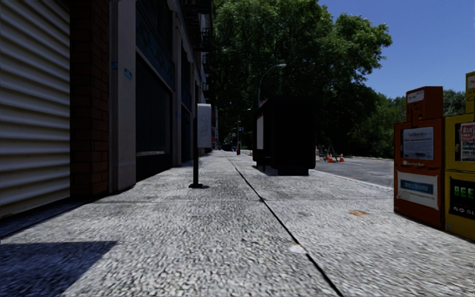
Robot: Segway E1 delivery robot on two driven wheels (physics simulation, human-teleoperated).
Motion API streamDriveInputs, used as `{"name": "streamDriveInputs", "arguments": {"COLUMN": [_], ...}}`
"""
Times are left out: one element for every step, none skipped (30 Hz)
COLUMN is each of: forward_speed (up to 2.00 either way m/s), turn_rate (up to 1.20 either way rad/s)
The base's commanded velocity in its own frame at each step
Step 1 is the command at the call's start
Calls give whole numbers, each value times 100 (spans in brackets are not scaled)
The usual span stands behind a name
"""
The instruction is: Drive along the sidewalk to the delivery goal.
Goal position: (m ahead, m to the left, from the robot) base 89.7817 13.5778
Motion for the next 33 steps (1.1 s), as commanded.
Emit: {"name": "streamDriveInputs", "arguments": {"forward_speed": [200,200,200,200,200,200,200,200,200,200,200,200,200,200,200,200,200,200,200,200,200,200,200,200,200,200,200,200,200,200,200,200,200], "turn_rate": [-22,-25,-29,-29,-30,-30,-30,-30,-30,-30,-30,-22,-2,0,0,0,0,0,0,0,0,0,0,0,0,0,0,0,0,0,0,0,0]}}
